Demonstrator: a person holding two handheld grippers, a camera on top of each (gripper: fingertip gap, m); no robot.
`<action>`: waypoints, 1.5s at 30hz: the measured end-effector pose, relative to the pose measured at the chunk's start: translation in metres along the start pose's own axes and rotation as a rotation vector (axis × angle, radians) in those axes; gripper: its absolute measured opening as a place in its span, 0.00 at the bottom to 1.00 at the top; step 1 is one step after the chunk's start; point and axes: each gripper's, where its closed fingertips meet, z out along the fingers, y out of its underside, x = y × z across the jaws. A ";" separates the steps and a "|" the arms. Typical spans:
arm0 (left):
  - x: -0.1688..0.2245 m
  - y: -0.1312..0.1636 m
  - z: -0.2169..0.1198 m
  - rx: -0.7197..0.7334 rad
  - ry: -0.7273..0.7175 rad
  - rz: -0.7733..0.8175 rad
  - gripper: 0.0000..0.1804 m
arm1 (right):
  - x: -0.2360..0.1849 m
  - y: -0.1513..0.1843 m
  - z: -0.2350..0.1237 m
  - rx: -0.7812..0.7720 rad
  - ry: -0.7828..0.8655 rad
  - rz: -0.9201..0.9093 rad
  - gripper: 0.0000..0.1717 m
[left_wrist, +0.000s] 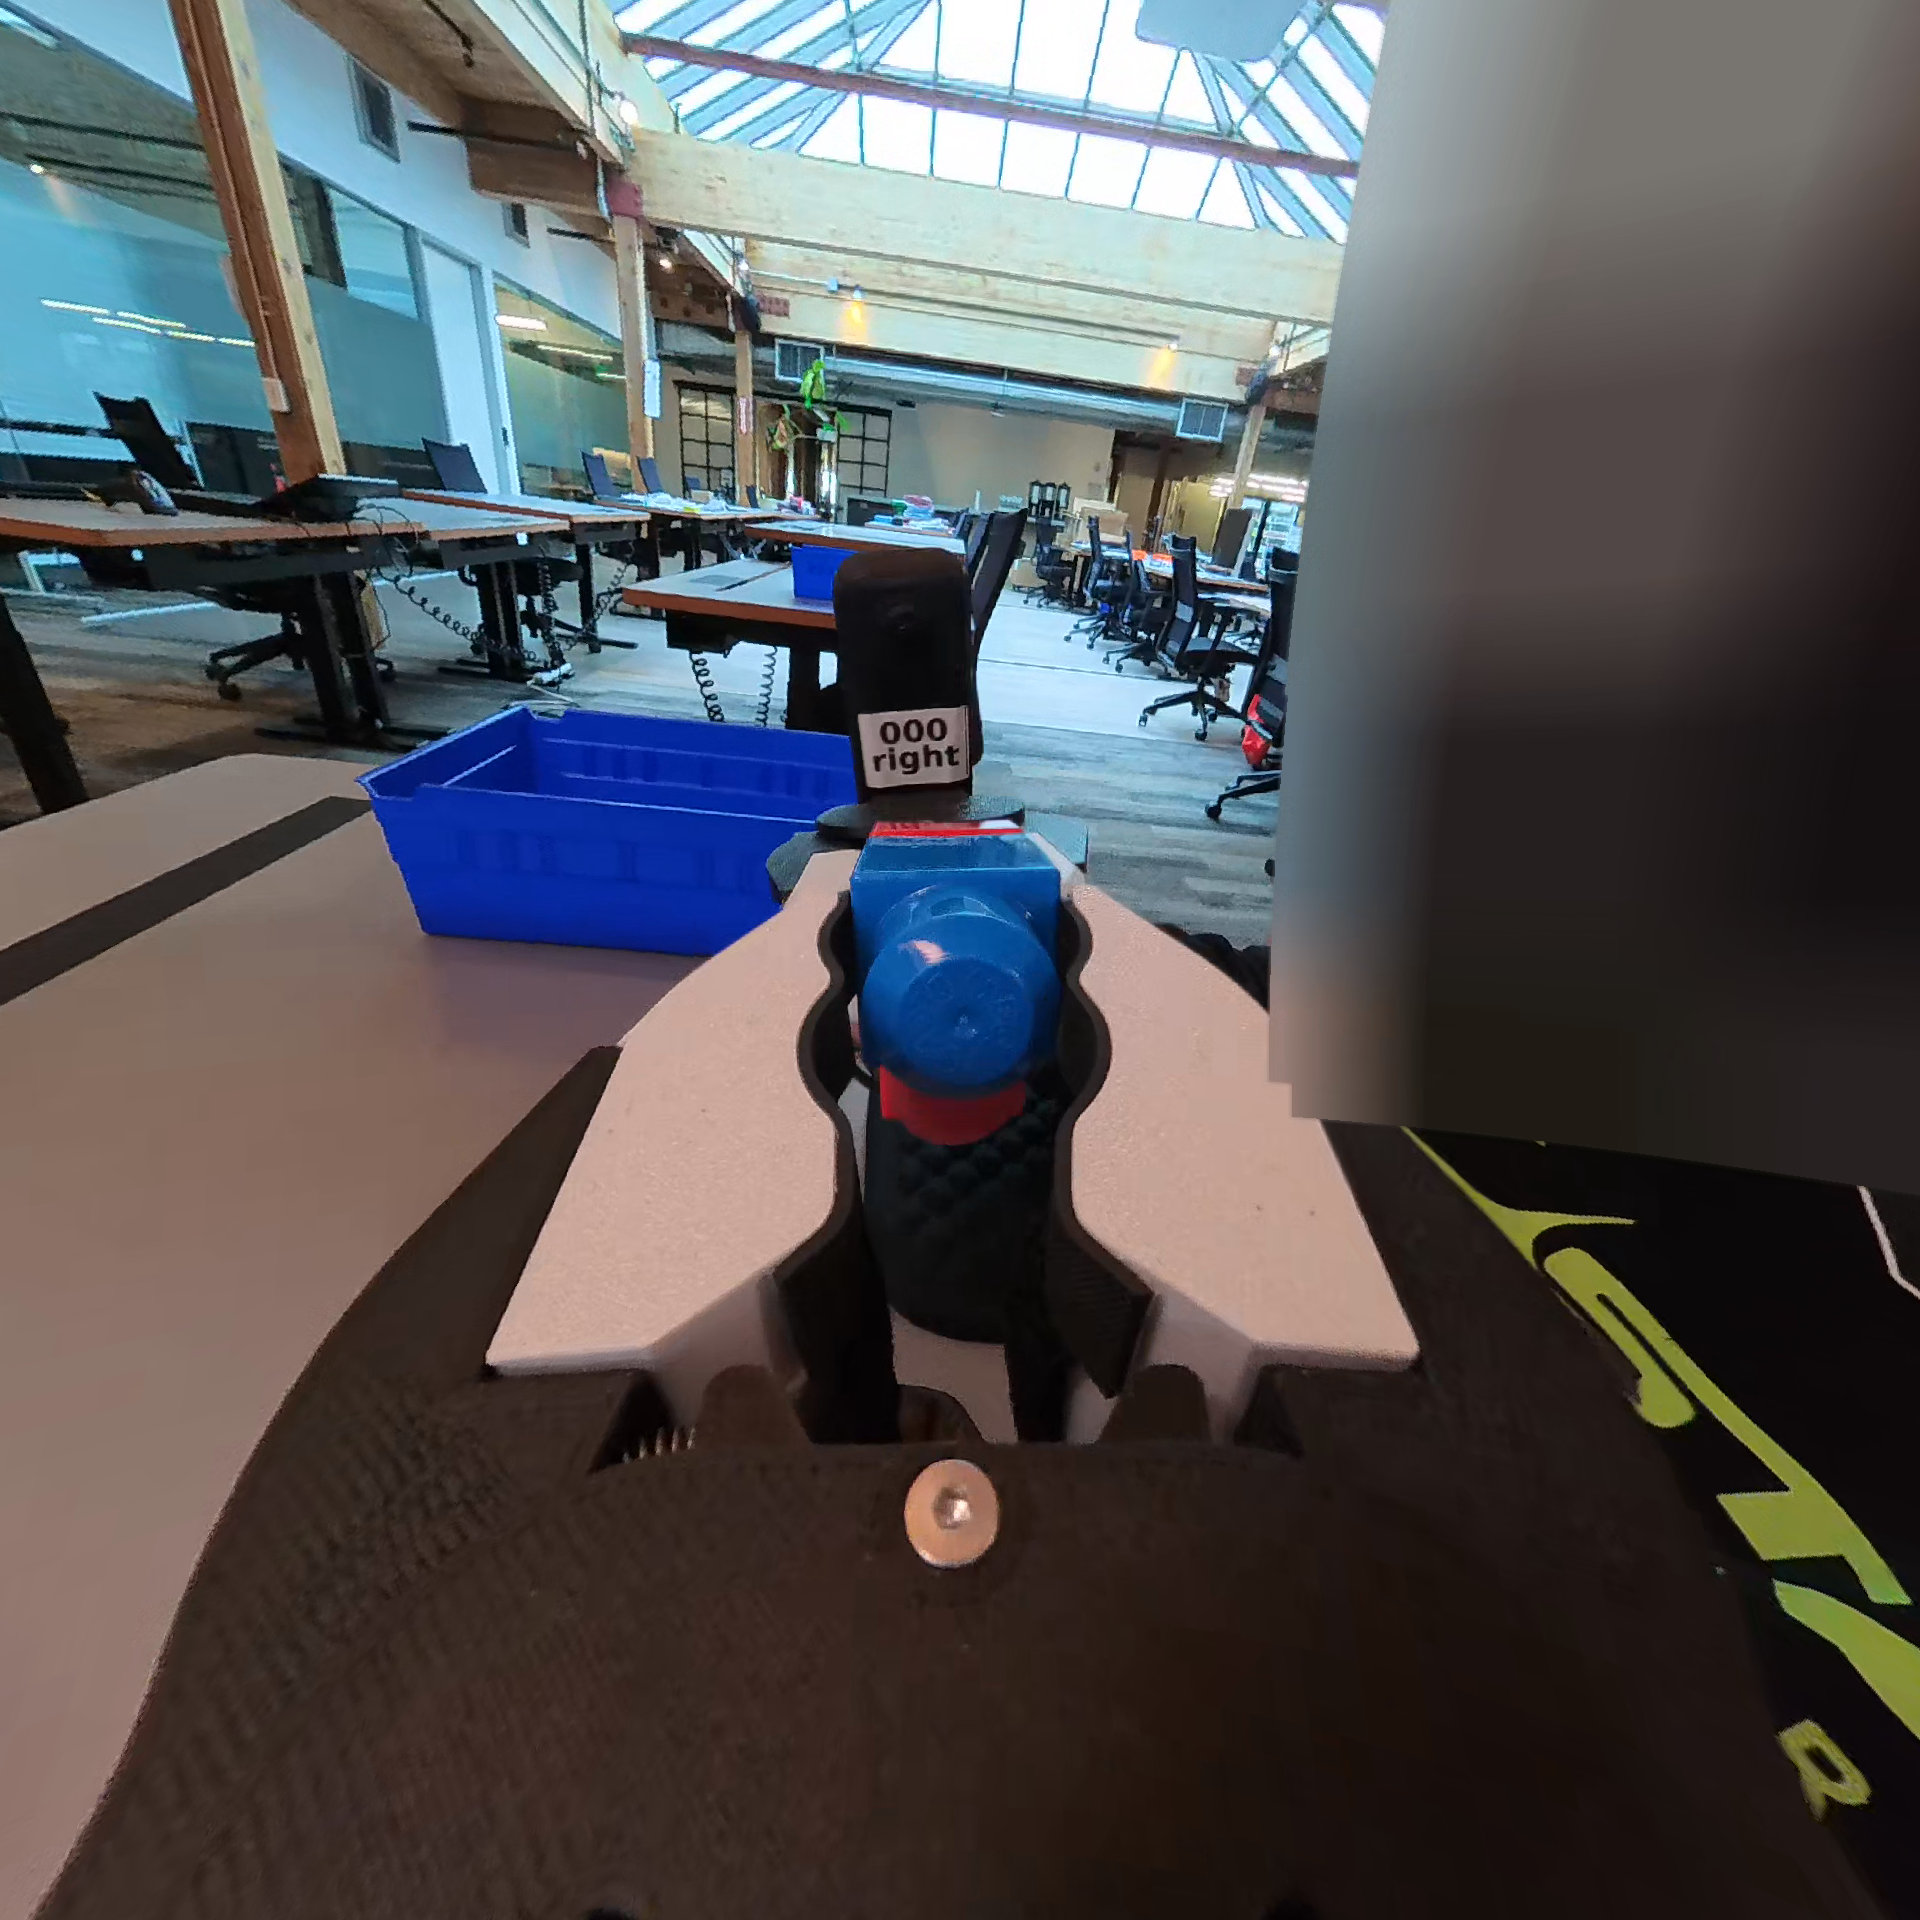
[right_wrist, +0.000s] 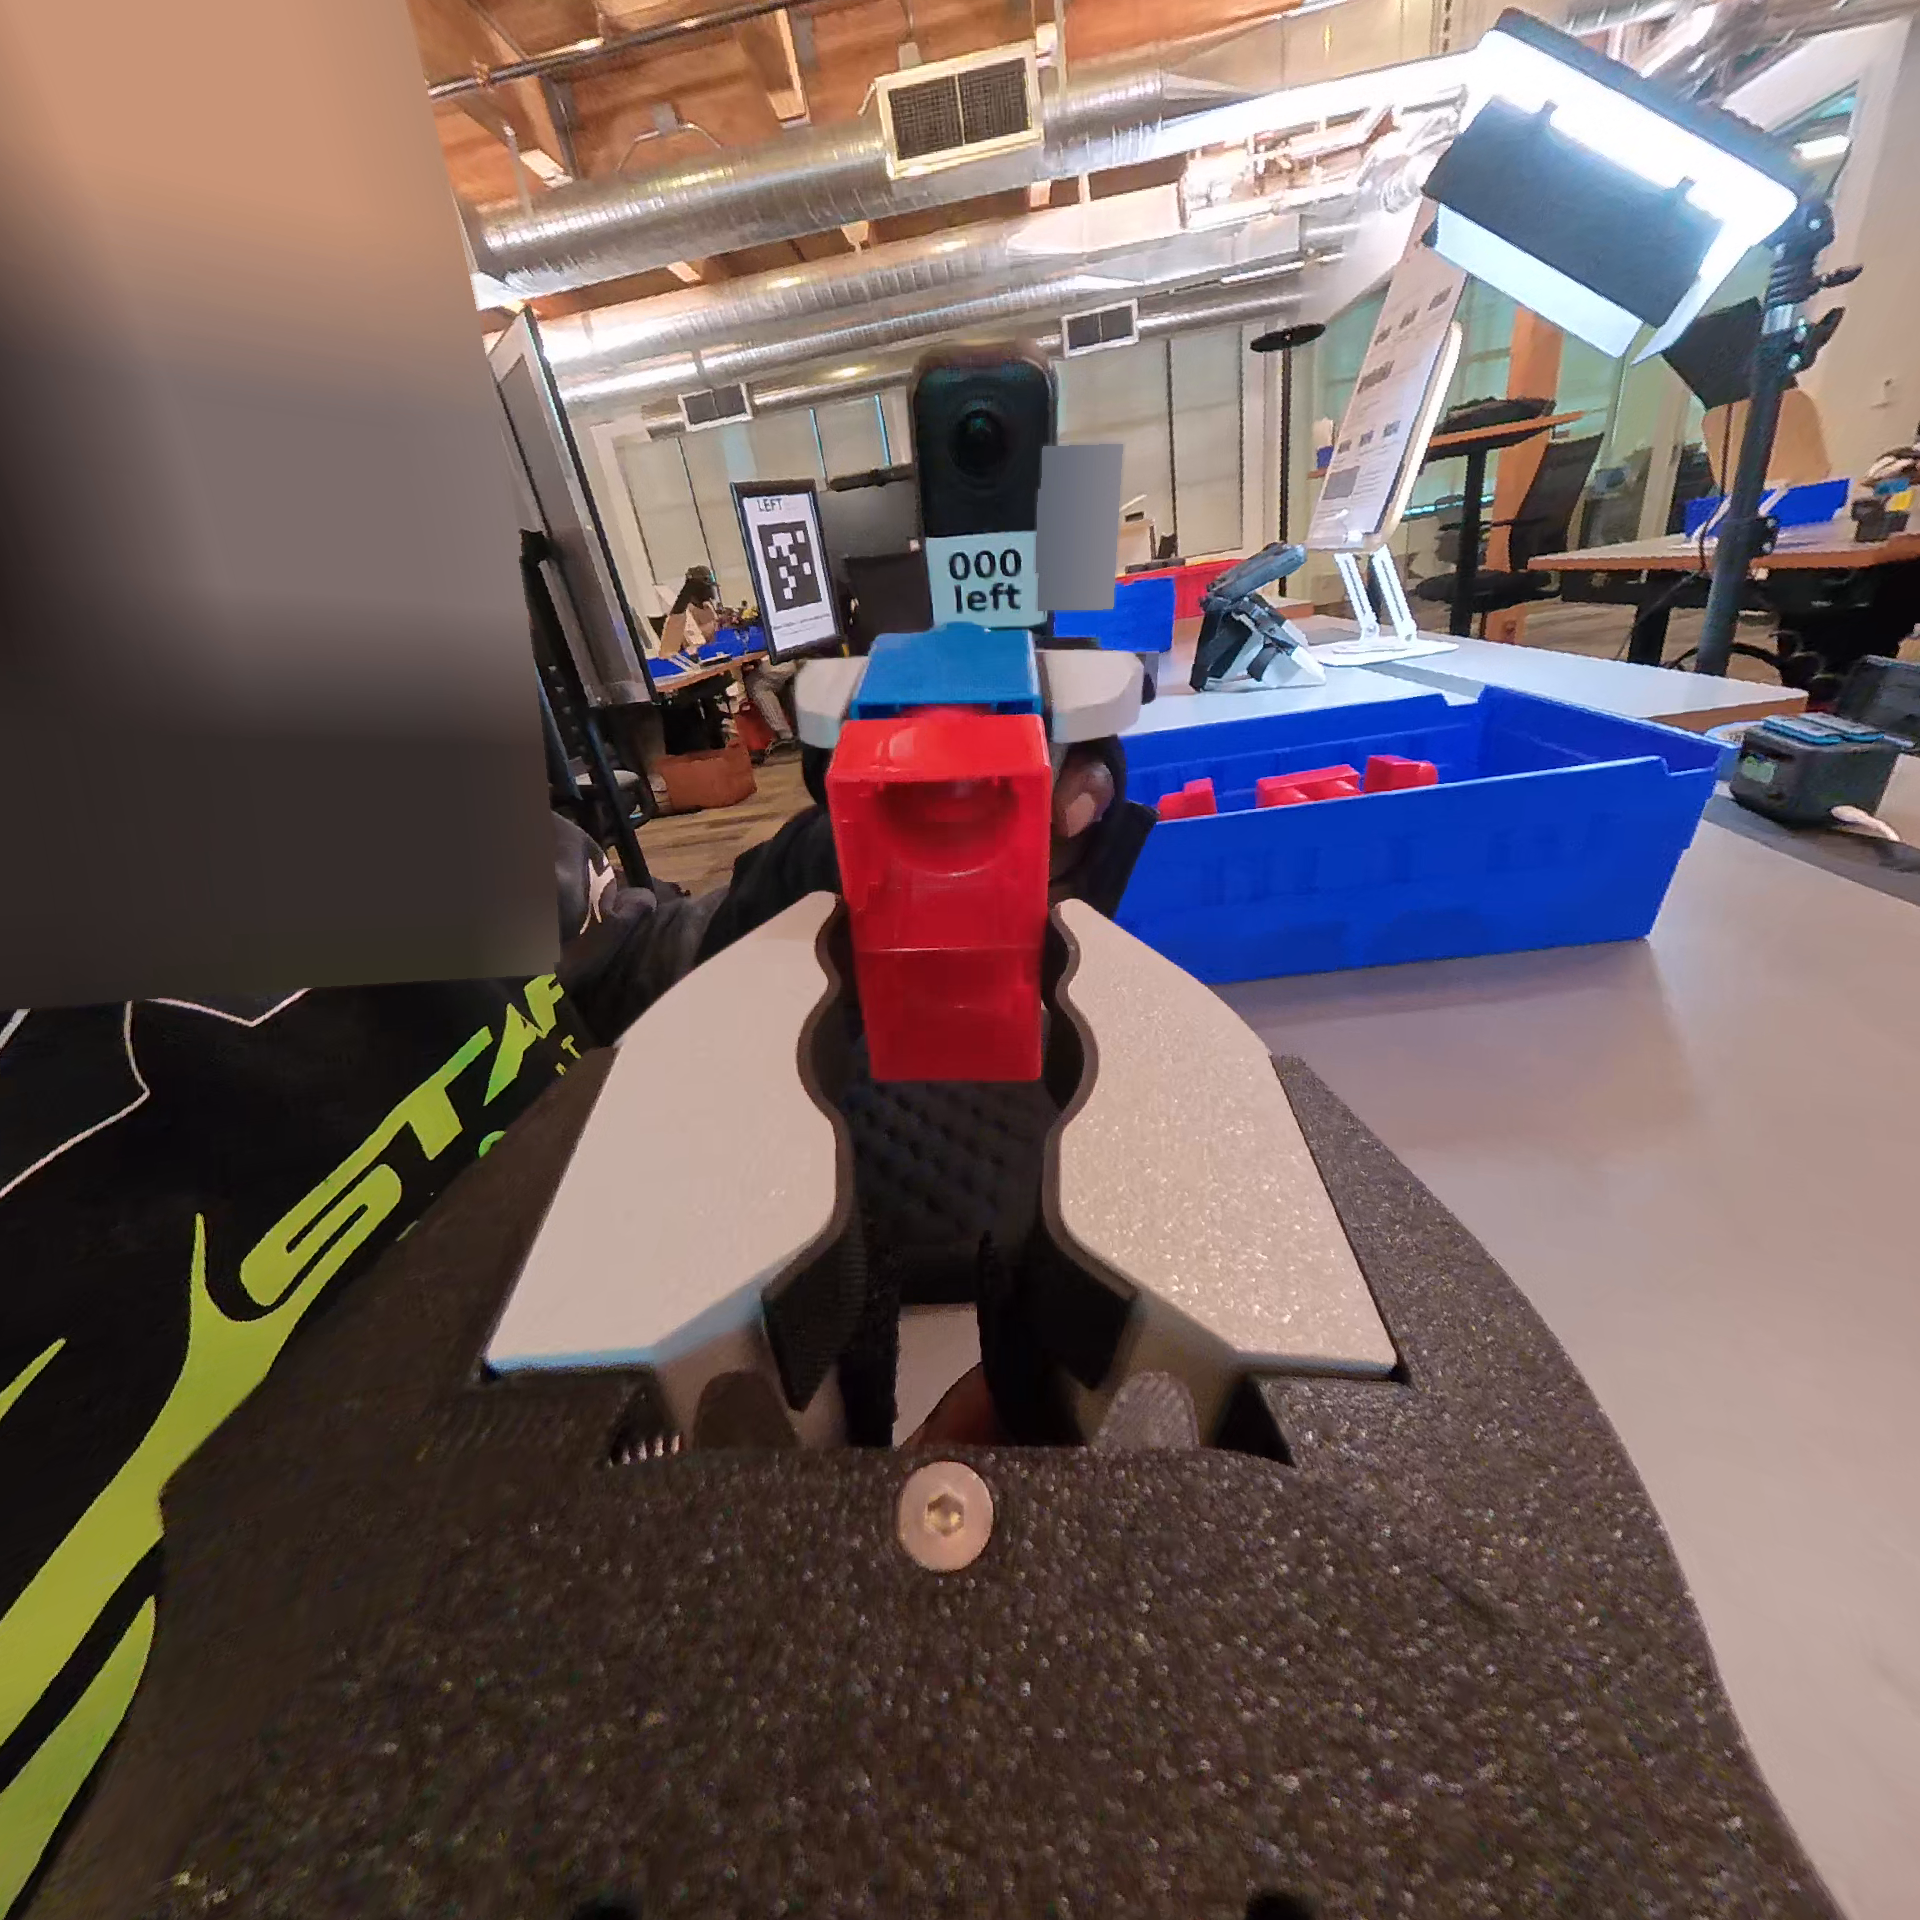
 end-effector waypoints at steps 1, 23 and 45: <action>0.001 -0.001 0.000 0.007 0.006 0.004 0.20 | -0.001 0.000 0.000 0.003 -0.005 0.000 0.21; -0.007 0.016 0.001 -0.090 0.000 -0.004 0.20 | 0.007 0.018 0.006 -0.096 0.028 -0.031 0.20; -0.017 -0.005 0.027 0.153 -0.063 -0.155 0.20 | 0.016 -0.052 -0.004 0.609 0.049 0.205 0.20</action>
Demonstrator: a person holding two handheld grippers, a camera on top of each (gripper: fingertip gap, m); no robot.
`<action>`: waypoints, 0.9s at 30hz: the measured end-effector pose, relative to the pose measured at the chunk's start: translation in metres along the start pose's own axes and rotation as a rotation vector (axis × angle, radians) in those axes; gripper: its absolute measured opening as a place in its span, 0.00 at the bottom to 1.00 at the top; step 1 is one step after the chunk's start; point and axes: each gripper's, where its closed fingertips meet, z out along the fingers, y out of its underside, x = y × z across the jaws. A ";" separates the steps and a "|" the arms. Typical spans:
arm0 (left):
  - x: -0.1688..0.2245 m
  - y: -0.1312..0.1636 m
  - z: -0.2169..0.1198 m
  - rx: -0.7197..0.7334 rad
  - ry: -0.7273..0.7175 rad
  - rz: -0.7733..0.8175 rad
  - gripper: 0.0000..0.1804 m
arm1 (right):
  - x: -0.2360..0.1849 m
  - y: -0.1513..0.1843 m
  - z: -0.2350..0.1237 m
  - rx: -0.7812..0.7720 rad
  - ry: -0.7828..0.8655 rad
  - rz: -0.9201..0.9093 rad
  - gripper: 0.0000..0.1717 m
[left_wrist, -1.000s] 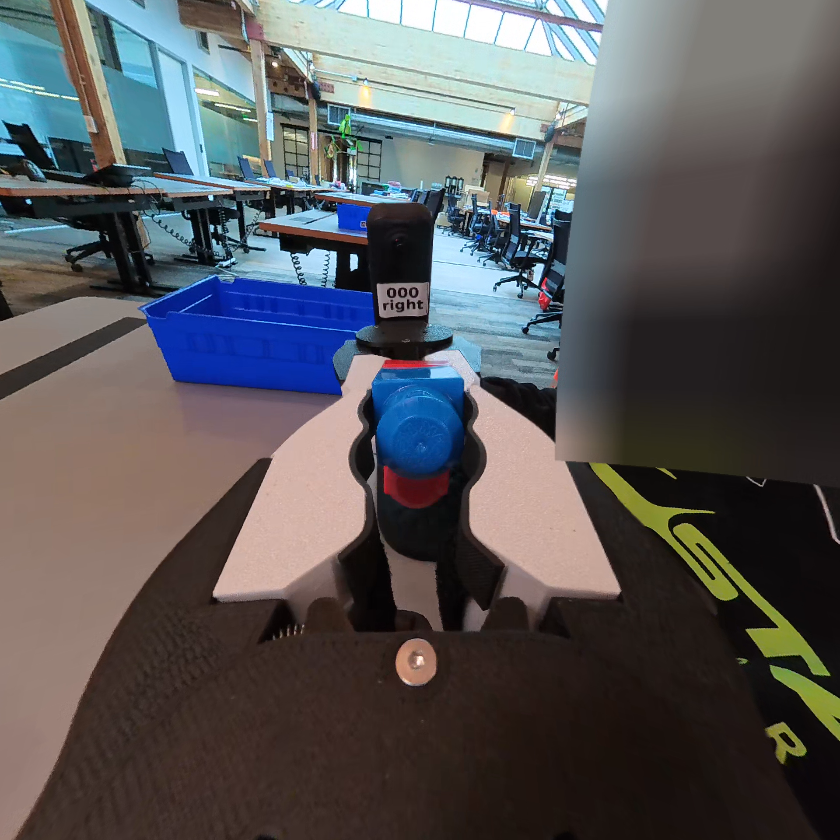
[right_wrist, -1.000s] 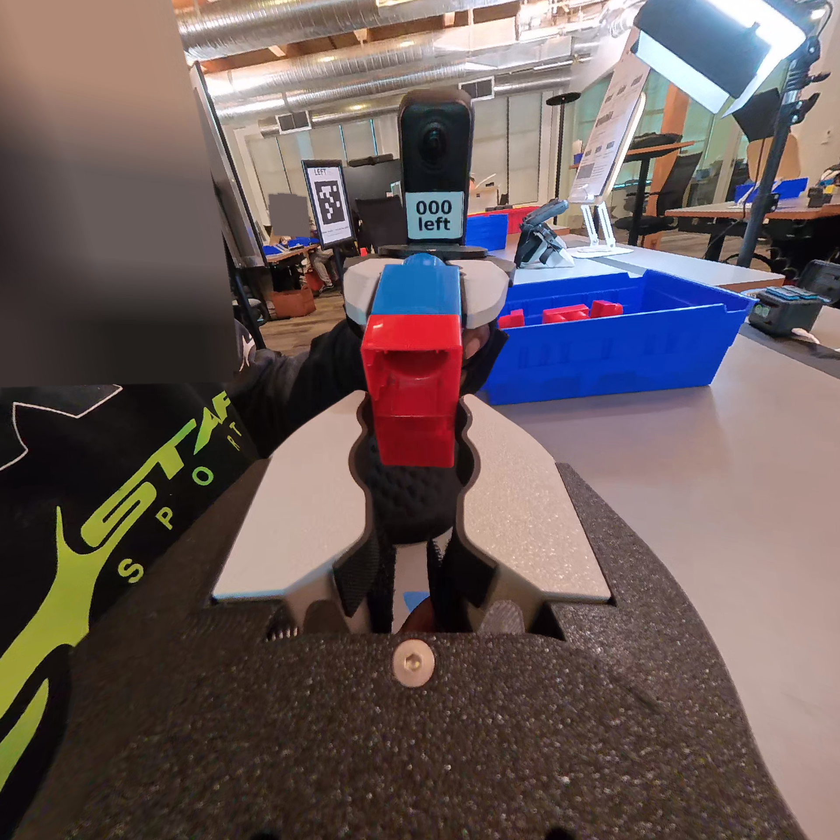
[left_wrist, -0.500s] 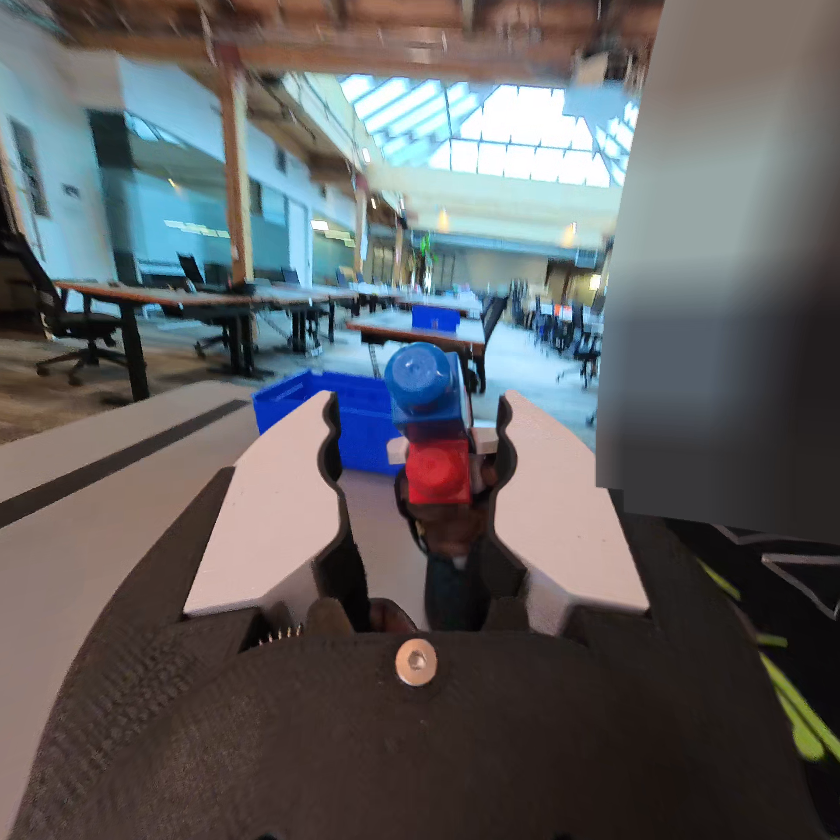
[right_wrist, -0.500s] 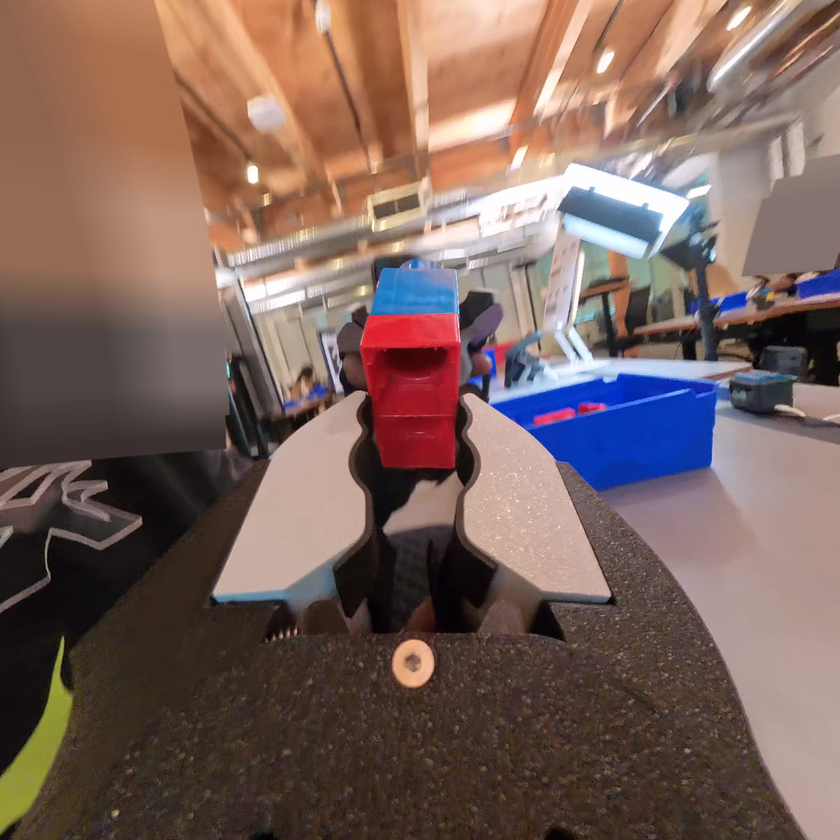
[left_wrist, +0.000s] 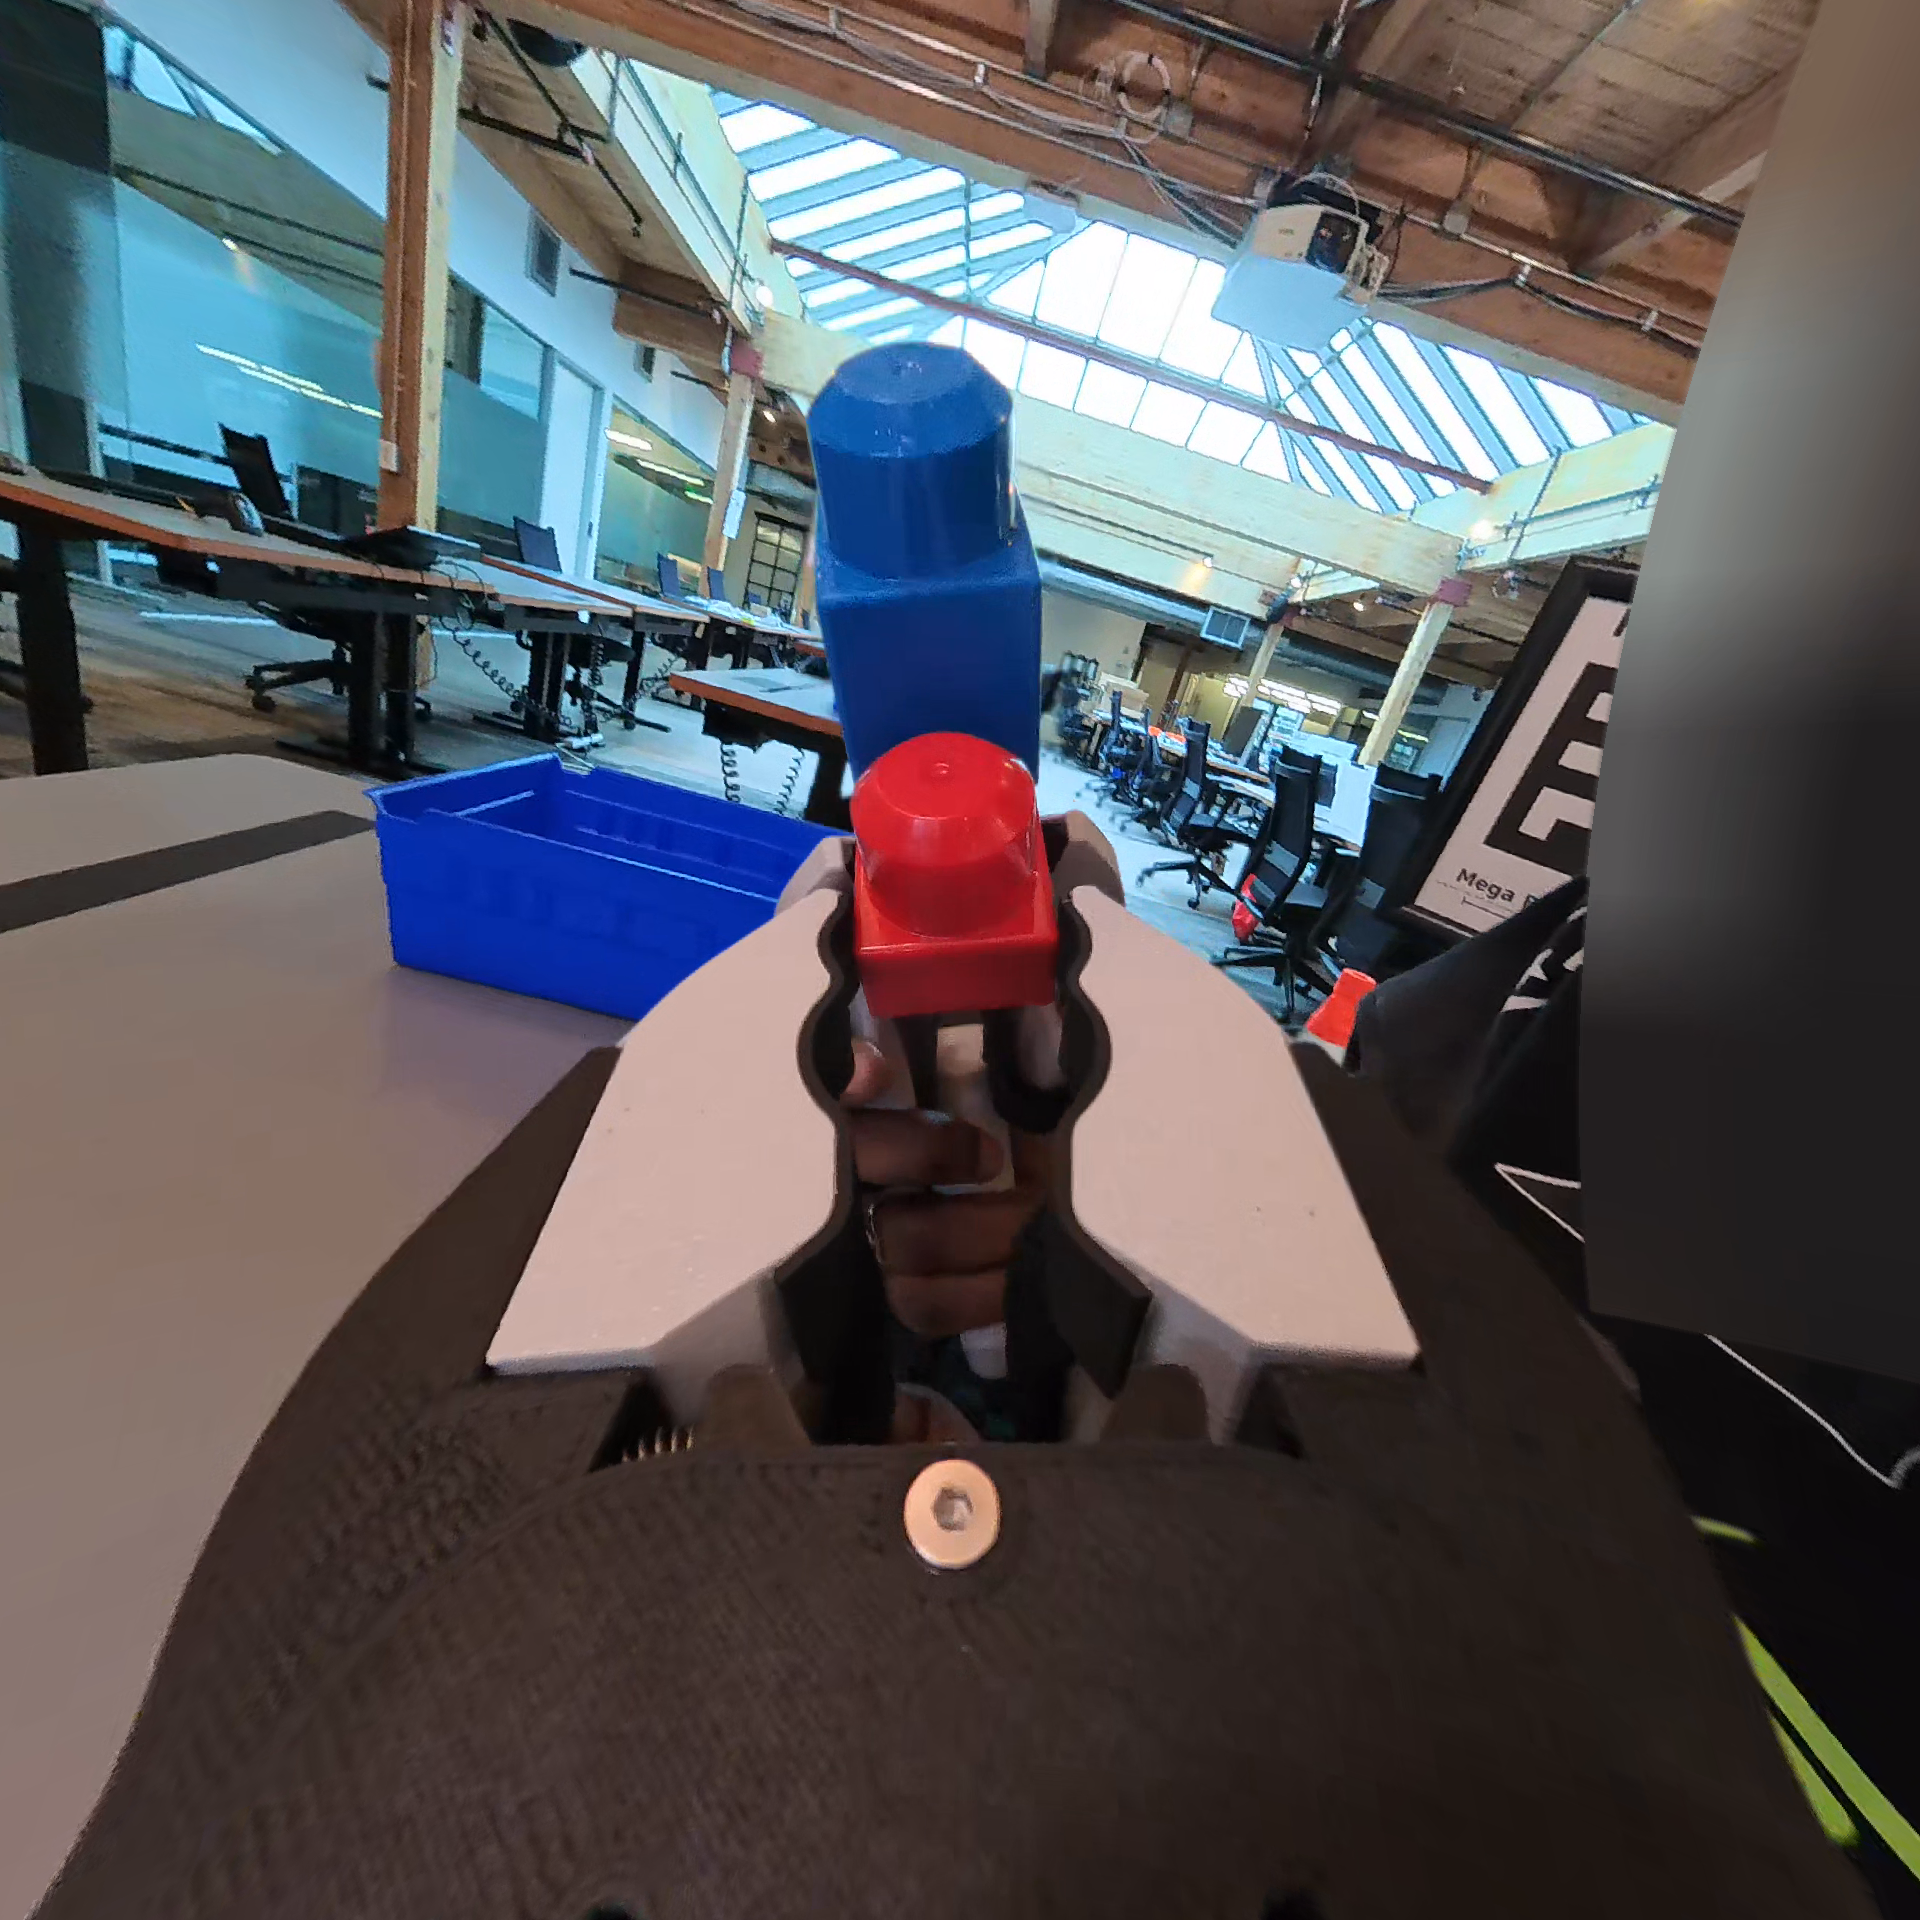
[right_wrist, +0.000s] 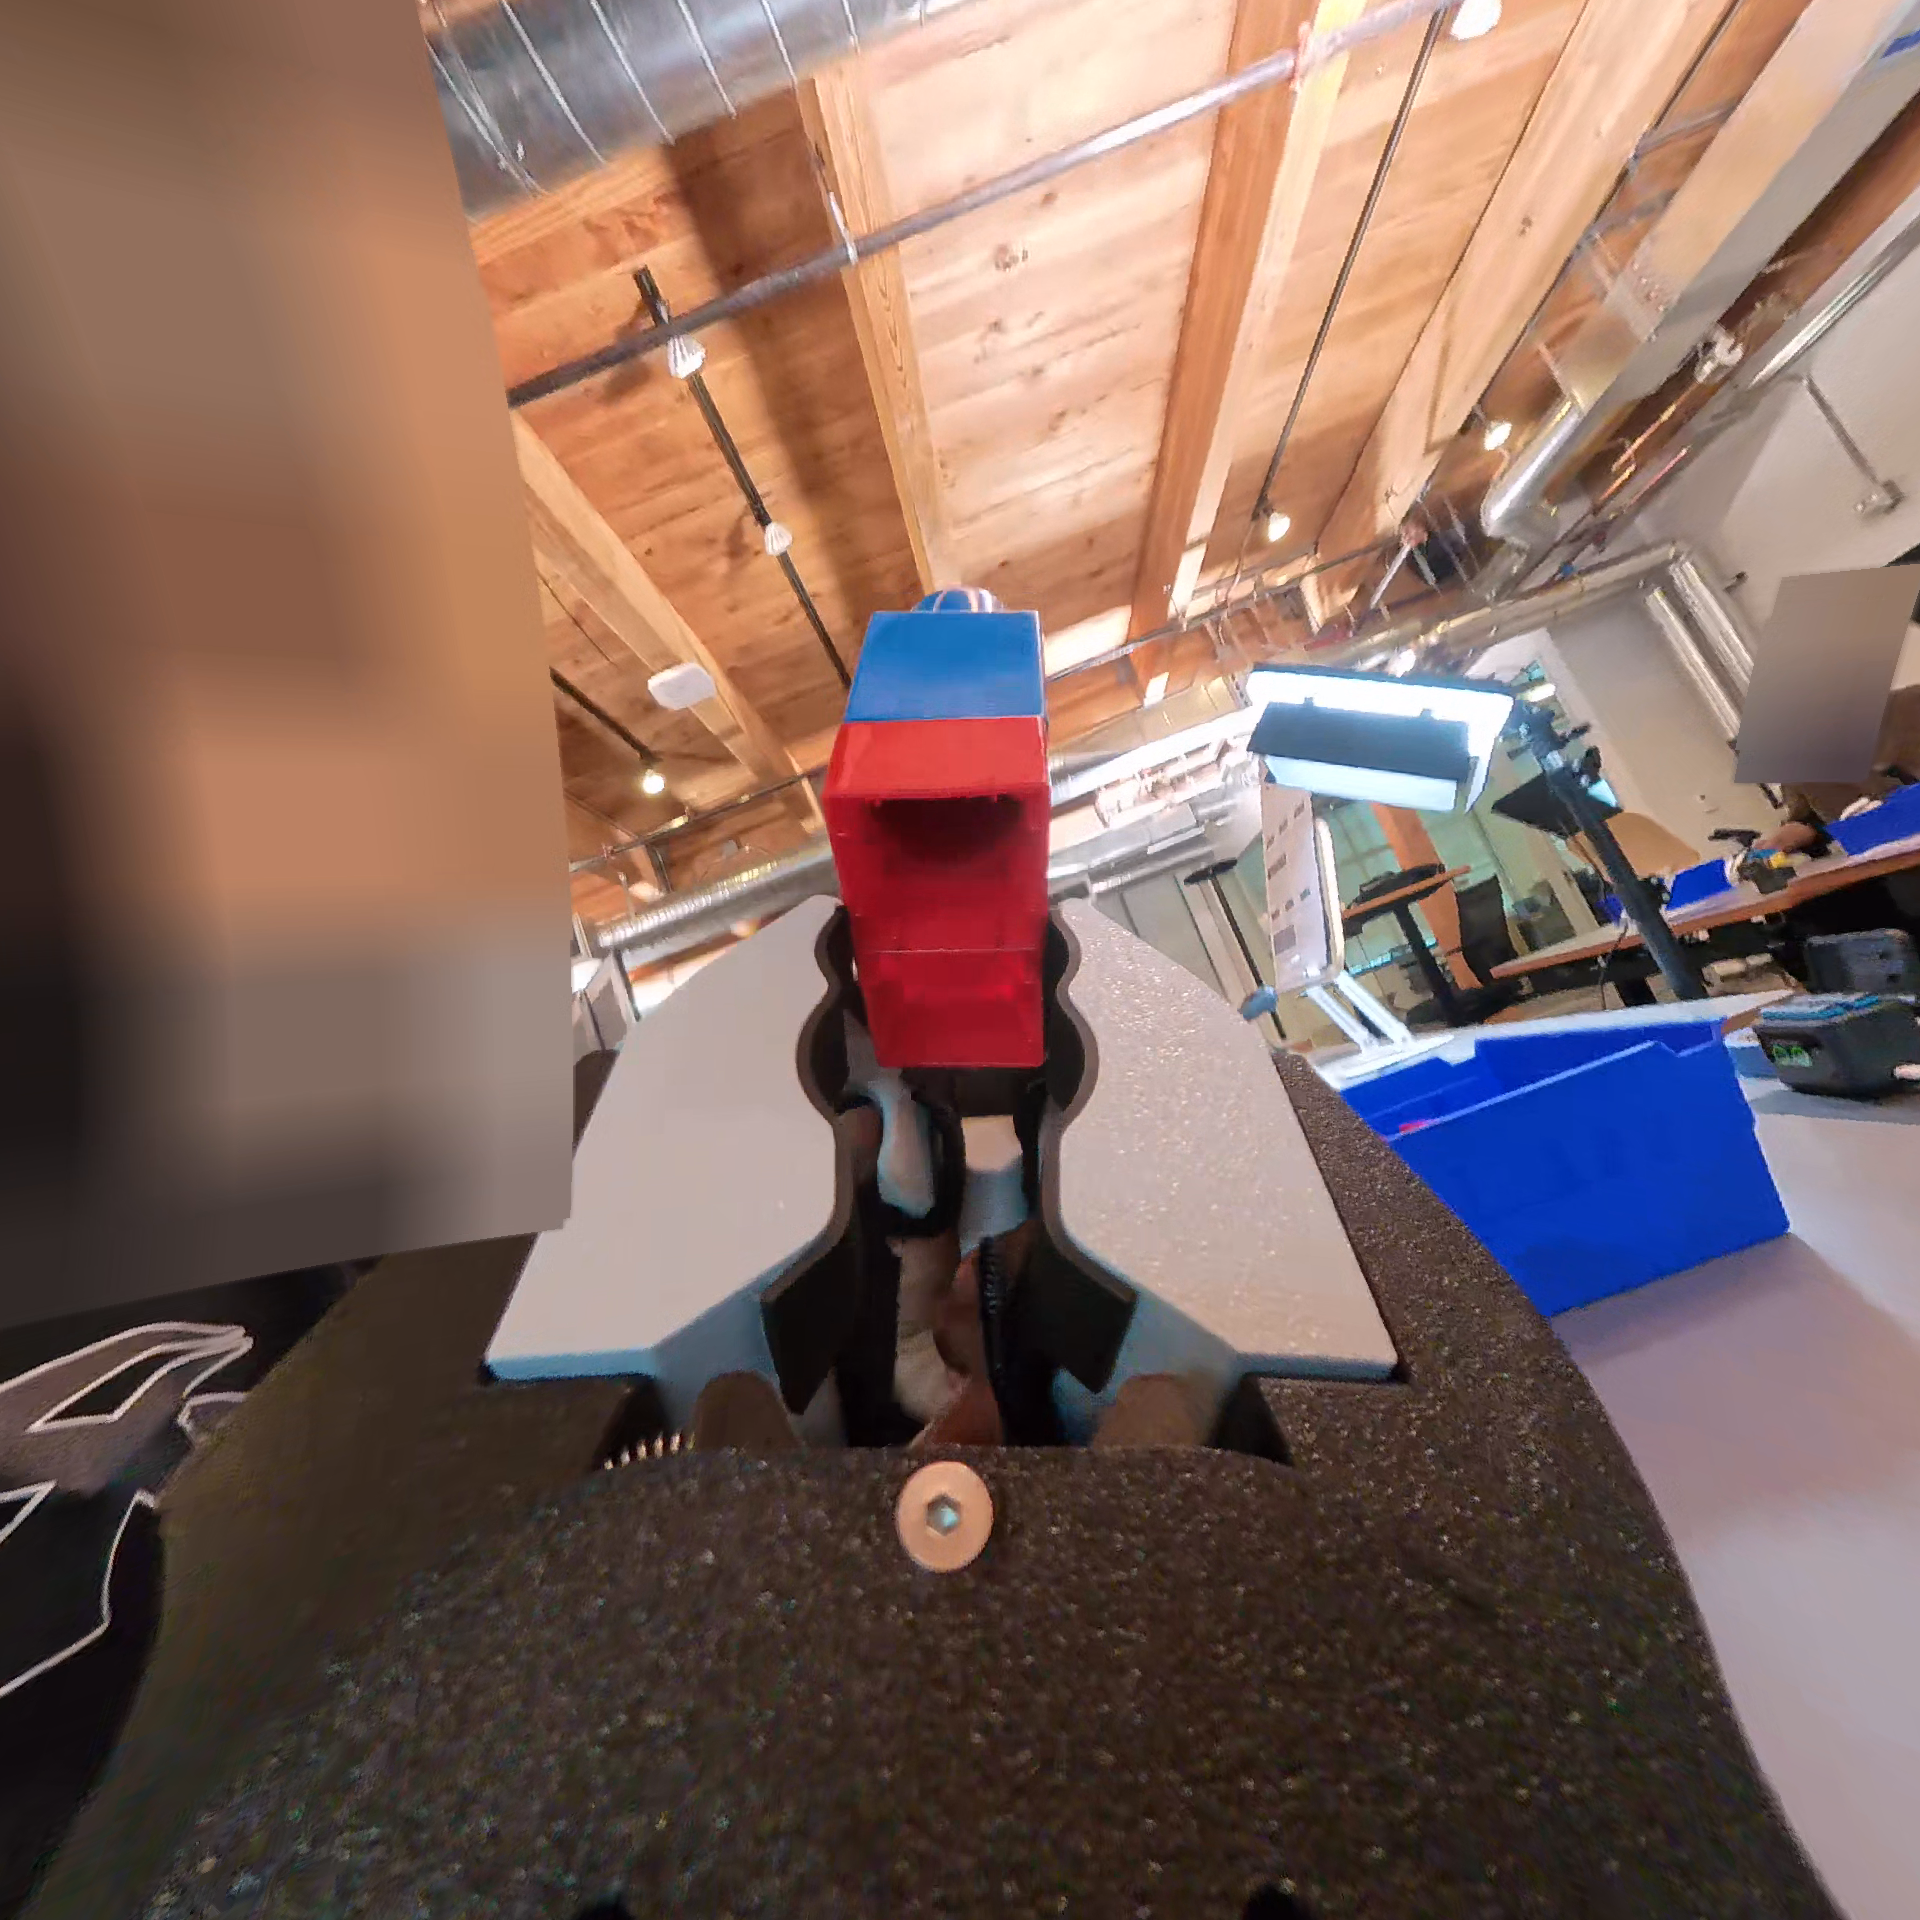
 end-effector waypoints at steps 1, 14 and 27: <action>0.000 0.001 -0.003 -0.016 0.006 0.001 0.20 | 0.000 0.003 0.000 -0.042 0.000 -0.002 0.21; -0.014 0.051 -0.040 -0.491 -0.038 0.136 0.20 | 0.012 0.014 -0.006 -0.850 -0.025 -0.364 0.37; -0.013 0.049 -0.040 -0.480 -0.025 0.171 0.20 | 0.012 0.027 -0.017 -1.114 -0.095 -0.439 0.21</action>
